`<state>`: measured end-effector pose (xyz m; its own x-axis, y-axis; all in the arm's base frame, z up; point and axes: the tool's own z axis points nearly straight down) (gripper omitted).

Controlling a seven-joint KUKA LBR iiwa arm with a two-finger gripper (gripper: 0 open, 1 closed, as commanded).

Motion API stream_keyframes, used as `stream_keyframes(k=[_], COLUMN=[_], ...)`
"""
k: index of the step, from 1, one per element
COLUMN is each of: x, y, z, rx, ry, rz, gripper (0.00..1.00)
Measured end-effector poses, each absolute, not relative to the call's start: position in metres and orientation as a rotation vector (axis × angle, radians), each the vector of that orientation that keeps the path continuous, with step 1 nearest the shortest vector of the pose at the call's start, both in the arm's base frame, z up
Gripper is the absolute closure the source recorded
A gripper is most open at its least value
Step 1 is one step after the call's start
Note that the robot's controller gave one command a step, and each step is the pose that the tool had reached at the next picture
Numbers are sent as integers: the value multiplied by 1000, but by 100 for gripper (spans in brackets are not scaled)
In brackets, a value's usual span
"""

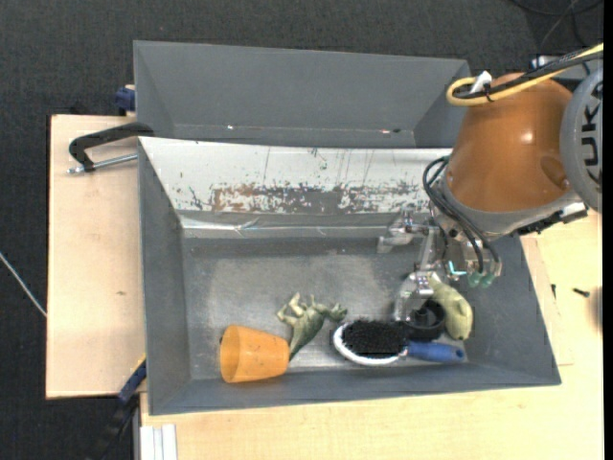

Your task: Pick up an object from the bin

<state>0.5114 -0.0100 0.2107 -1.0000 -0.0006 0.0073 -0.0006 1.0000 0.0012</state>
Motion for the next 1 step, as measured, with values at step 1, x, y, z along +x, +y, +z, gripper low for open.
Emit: stream_keyframes(k=[1], x=[507], y=[-18], z=[90], rx=[-87], ry=[-3147], rz=[-4], gripper=[0])
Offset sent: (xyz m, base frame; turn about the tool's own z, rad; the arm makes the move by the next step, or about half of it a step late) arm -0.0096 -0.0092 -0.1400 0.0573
